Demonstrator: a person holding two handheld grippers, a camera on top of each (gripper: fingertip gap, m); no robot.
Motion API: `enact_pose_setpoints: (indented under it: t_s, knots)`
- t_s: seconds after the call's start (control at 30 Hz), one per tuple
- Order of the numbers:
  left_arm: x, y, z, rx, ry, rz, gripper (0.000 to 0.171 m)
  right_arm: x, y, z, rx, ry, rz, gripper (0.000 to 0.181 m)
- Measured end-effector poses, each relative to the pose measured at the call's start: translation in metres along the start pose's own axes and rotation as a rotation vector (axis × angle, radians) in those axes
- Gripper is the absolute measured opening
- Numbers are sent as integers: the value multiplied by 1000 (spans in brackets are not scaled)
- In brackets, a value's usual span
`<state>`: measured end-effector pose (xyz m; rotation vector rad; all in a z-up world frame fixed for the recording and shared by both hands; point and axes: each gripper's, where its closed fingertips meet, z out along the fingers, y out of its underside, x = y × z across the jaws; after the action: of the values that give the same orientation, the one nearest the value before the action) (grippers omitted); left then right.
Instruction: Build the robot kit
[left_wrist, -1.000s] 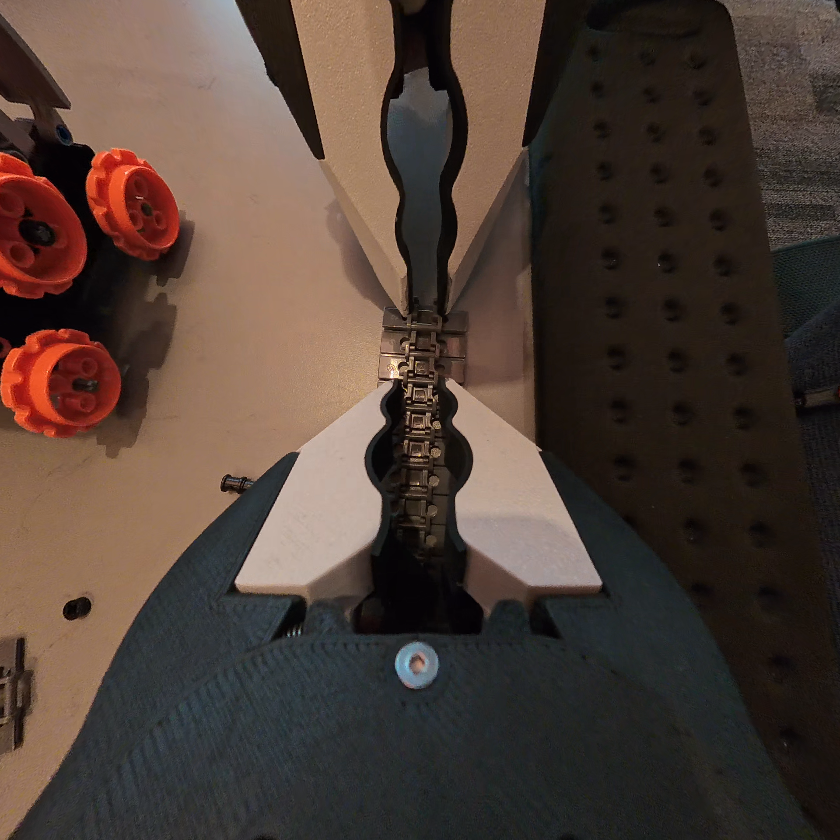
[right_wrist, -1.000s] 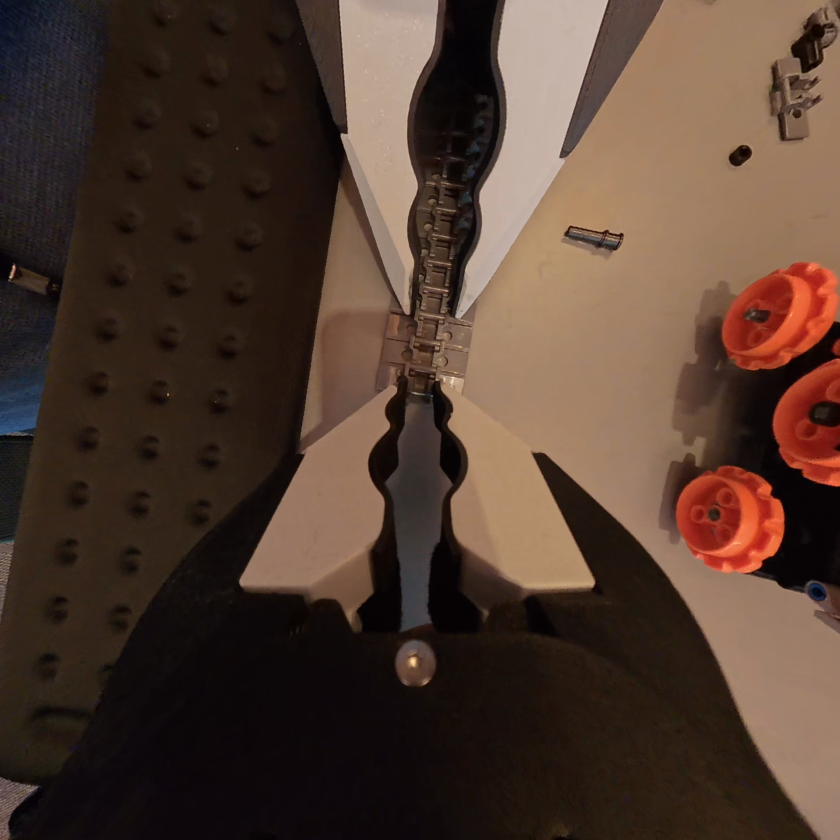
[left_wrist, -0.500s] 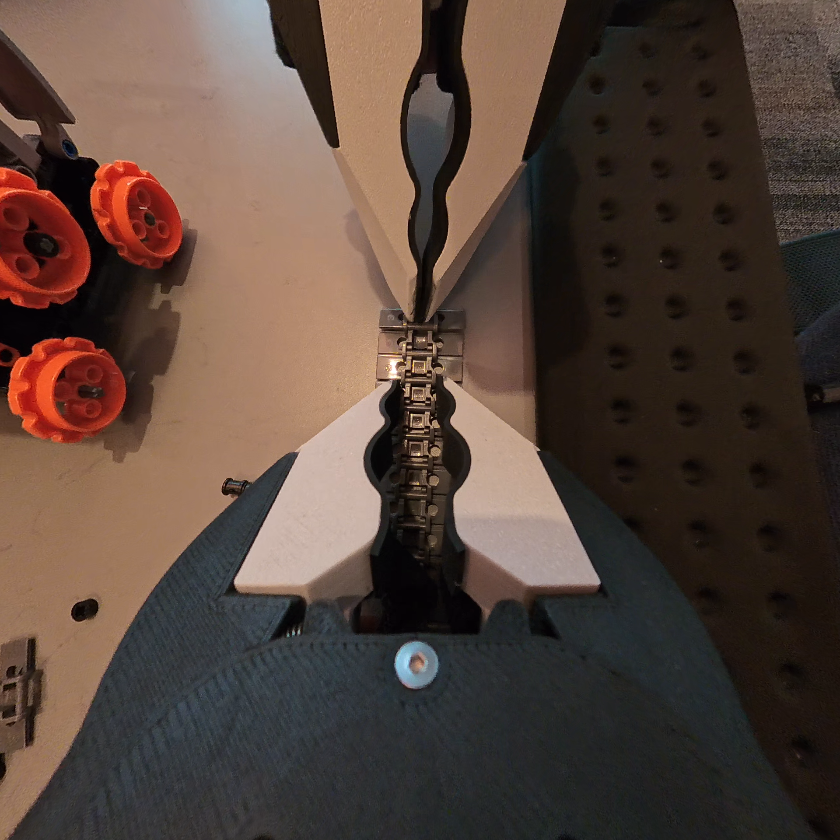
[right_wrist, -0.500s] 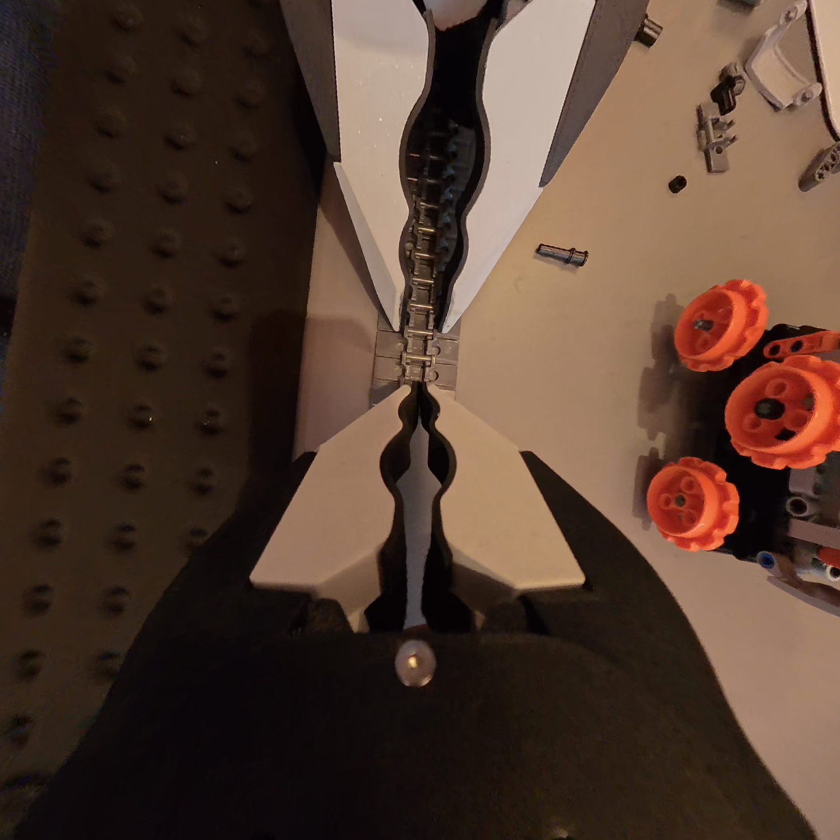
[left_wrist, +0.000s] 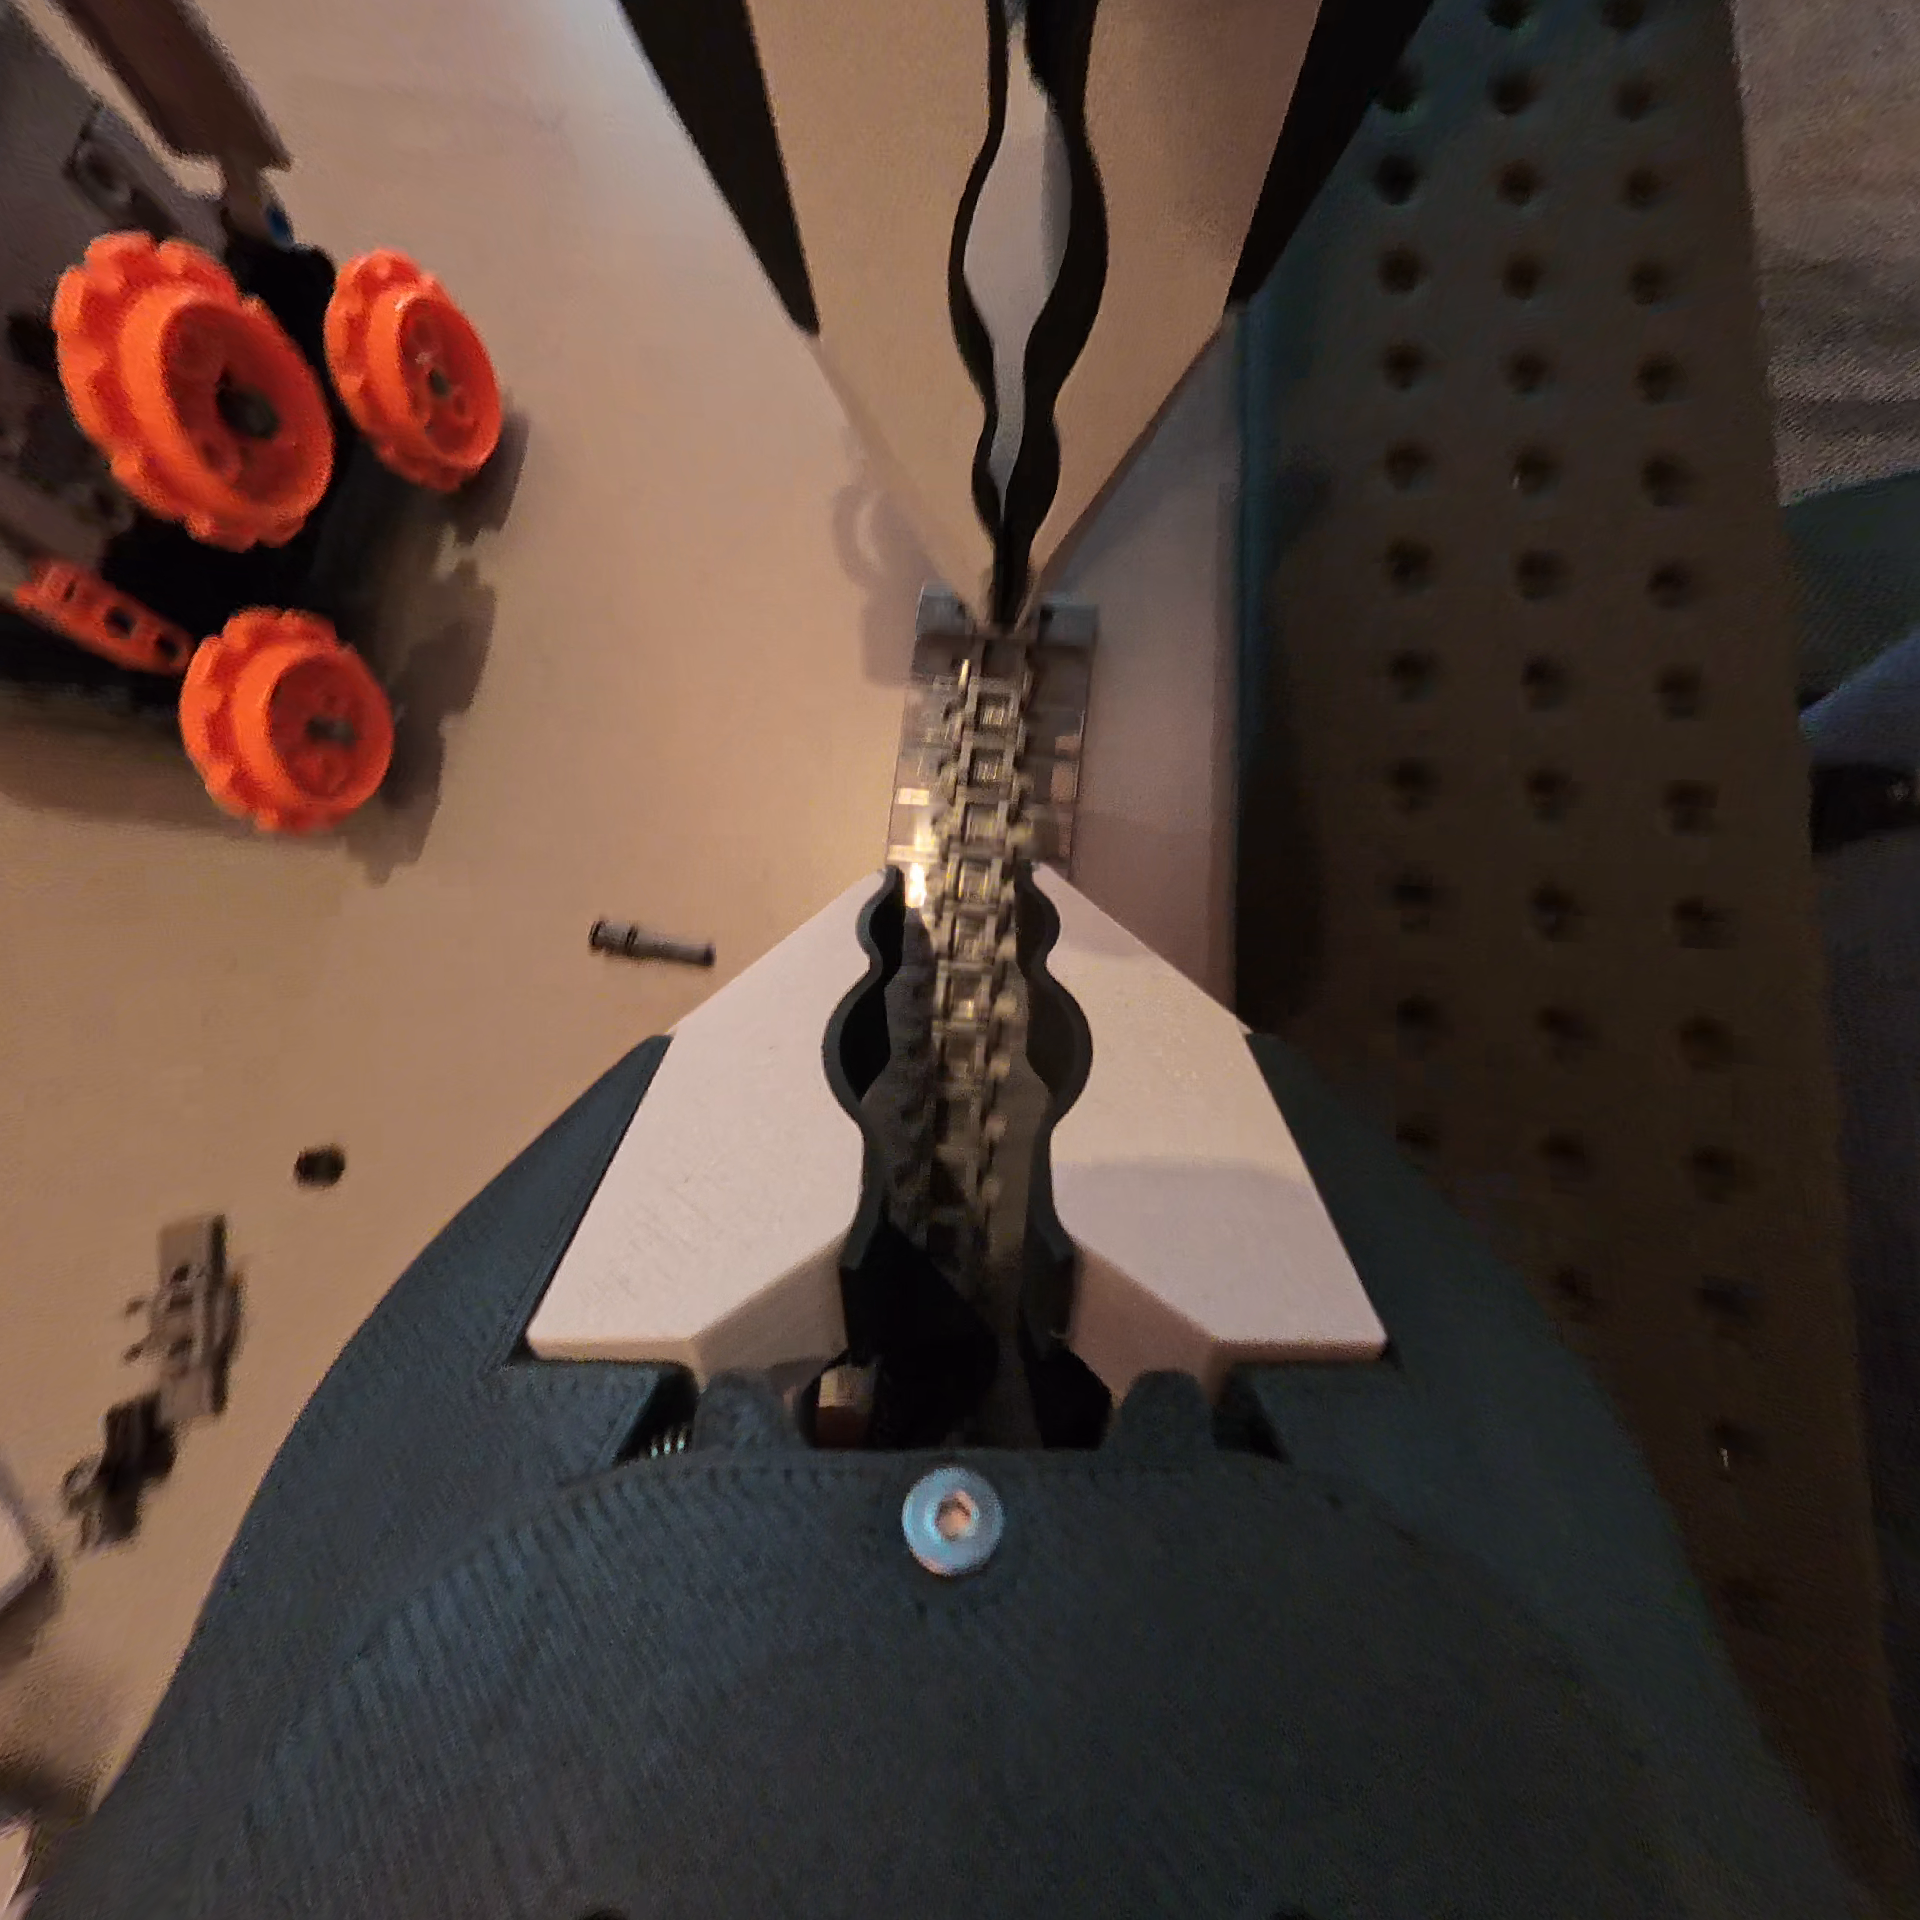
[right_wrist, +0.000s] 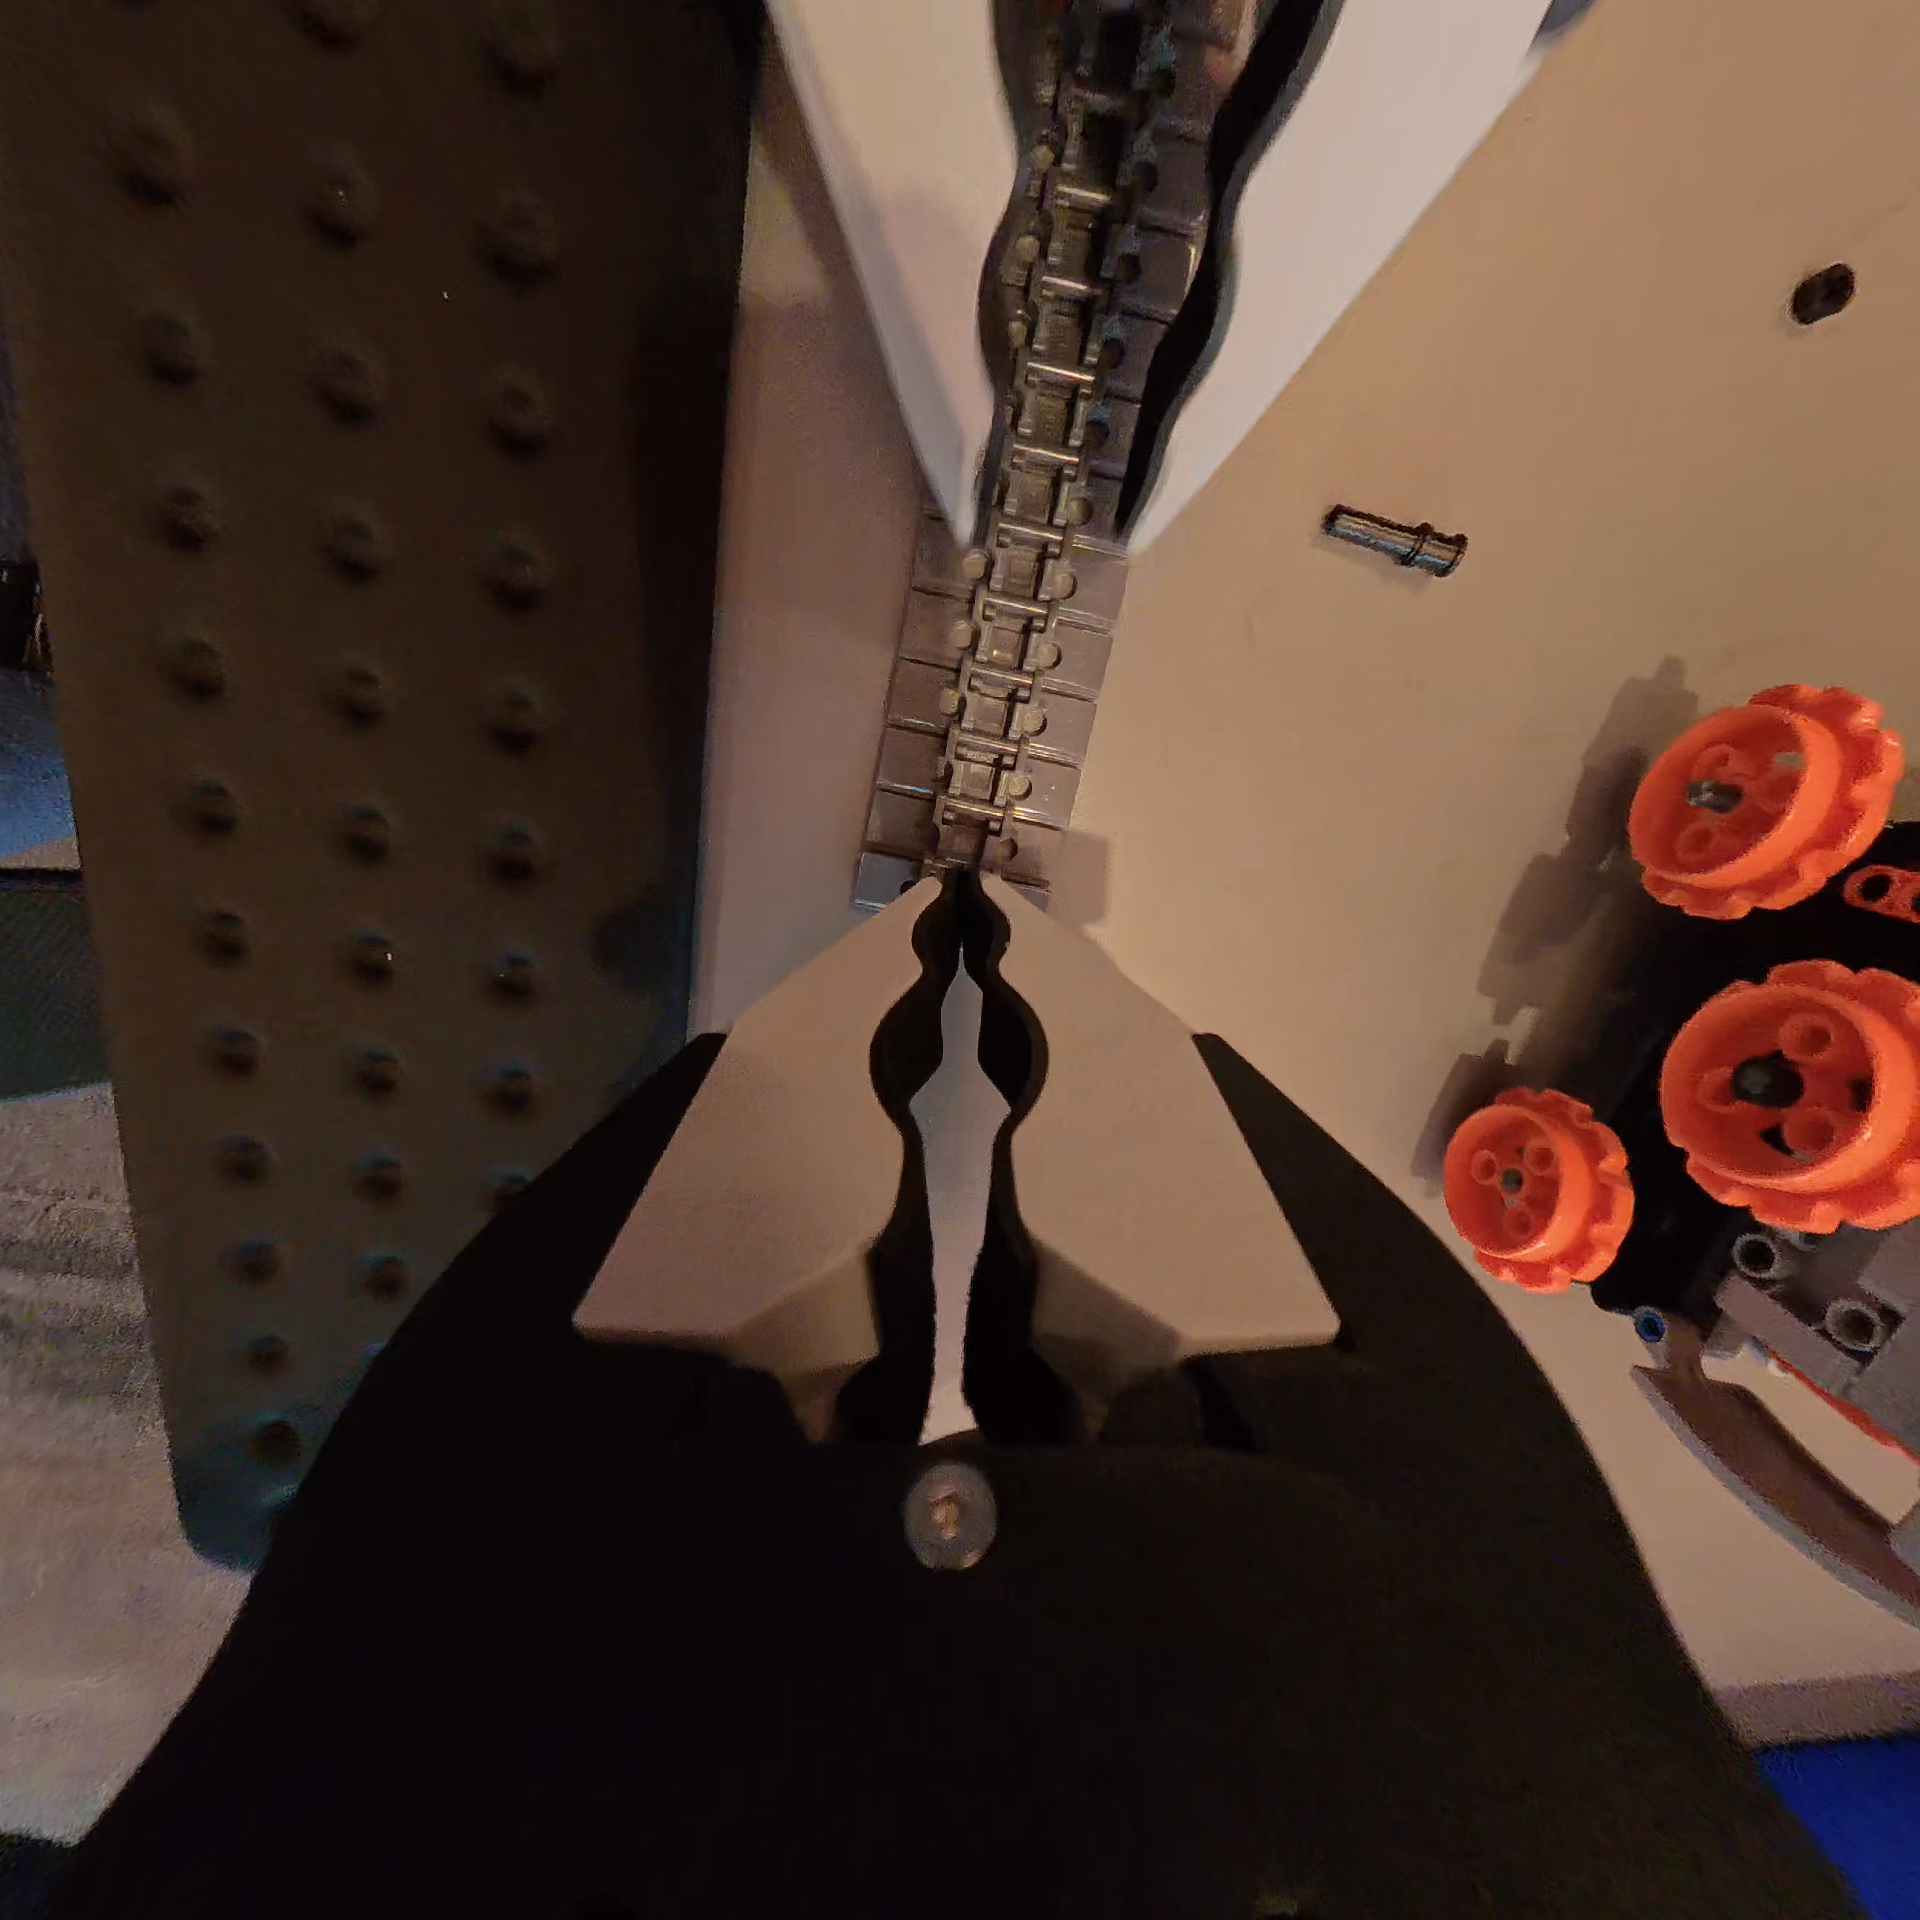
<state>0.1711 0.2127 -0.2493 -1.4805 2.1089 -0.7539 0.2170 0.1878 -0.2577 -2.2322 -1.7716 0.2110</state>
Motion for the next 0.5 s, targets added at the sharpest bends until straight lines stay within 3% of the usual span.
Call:
enact_pose_setpoints:
  t_s: [0.2, 0.5]
  knots:
    - [-7, 42, -28, -87, -42, 1, 21, 0, 1, 1, -158, -77, -15, 0]
    - [-8, 52, -35, -53, -42, -3, 20, 0, 0, 2, -320, -101, -24, 0]
